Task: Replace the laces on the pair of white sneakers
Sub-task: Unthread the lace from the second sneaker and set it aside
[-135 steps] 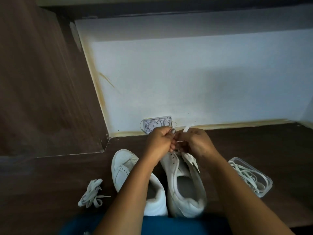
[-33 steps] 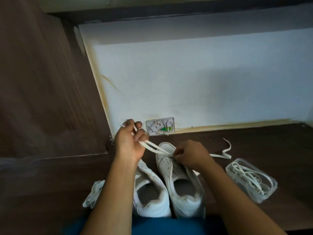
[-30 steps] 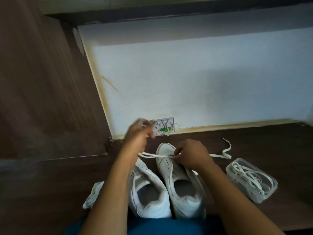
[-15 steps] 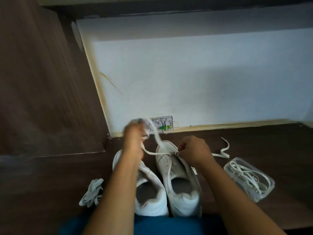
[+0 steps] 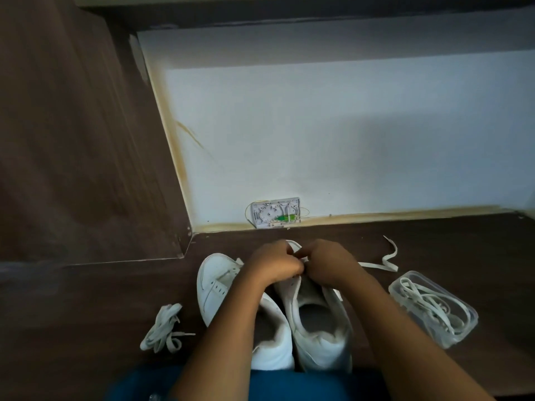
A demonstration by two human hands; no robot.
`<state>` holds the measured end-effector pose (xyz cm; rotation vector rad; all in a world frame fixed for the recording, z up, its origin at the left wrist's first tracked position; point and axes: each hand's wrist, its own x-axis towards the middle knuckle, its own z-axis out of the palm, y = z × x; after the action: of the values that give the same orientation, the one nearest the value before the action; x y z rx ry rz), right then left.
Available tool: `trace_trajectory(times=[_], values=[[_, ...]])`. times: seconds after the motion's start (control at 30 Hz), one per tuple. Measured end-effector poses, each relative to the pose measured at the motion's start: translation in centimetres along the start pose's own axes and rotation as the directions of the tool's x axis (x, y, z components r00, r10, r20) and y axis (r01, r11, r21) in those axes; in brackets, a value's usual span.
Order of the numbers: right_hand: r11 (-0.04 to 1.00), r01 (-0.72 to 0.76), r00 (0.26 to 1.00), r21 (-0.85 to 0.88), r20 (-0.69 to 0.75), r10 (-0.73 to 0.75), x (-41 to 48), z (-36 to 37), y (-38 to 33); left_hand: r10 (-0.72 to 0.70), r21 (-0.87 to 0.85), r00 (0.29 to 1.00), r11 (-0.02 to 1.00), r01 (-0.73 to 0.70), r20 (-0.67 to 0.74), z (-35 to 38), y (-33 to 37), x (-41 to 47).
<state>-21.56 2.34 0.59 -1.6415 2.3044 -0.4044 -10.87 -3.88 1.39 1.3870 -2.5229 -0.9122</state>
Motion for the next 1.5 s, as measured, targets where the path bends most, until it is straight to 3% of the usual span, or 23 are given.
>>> trace_trajectory(times=[0.23,0.47,0.6,0.73,0.93,1.03,1.1,1.17,1.23,1.3,1.37,1.43,1.5], values=[[0.998,-0.044,0.999,-0.034,-0.012,0.044,0.9,1.1,-0.6,-0.021,-0.120,0.999,0.992,0.025,0.036,-0.6,-0.6,0.0],[0.977,-0.107,0.984,0.186,-0.119,0.131,1.8,1.2,0.0,-0.002,-0.099,0.997,0.995,0.010,0.078,-0.6,-0.7,0.1],[0.982,-0.085,0.980,0.168,-0.165,0.113,1.7,1.1,0.1,-0.017,-0.178,0.999,0.984,0.025,0.042,-0.6,-0.9,0.1],[0.984,-0.053,0.985,0.169,-0.154,0.079,1.8,0.9,0.4,0.012,-0.110,0.999,0.994,-0.007,0.038,-0.3,-0.8,0.2],[0.833,-0.083,0.984,0.548,-0.088,0.156,2.0,0.9,0.6,0.090,-0.082,0.995,0.992,-0.093,-0.038,0.6,-0.9,0.7],[0.871,-0.111,0.973,0.478,-0.128,0.194,1.9,0.0,1.4,0.135,0.016,0.983,0.991,-0.134,-0.125,1.5,-0.9,1.4],[0.892,-0.143,0.983,0.429,-0.042,0.177,1.4,-0.4,1.7,0.121,0.036,0.981,0.992,-0.117,-0.151,1.8,-0.7,2.0],[0.866,-0.182,0.983,0.466,0.073,0.168,0.7,-0.4,1.5,0.057,-0.019,0.993,0.998,-0.059,-0.106,1.8,-0.3,2.4],[0.867,-0.198,0.980,0.458,0.057,0.193,0.7,-0.3,1.2,-0.048,-0.215,0.998,0.976,0.040,-0.032,1.6,-0.5,3.1],[0.865,-0.206,0.977,0.457,0.042,0.210,0.8,-0.3,1.1,-0.146,-0.462,0.989,0.876,0.141,0.024,1.3,-0.8,3.0],[0.855,-0.222,0.973,0.468,0.051,0.224,0.7,-0.3,1.0,-0.216,-0.596,0.975,0.778,0.199,0.044,1.2,-1.2,2.9],[0.854,-0.232,0.971,0.466,0.058,0.232,0.5,-0.2,1.0,-0.259,-0.664,0.961,0.703,0.253,0.092,1.3,-1.1,3.0],[0.865,-0.223,0.974,0.450,0.073,0.213,0.4,-0.2,1.0,-0.200,-0.529,0.977,0.822,0.211,0.079,1.2,-0.5,2.8]])
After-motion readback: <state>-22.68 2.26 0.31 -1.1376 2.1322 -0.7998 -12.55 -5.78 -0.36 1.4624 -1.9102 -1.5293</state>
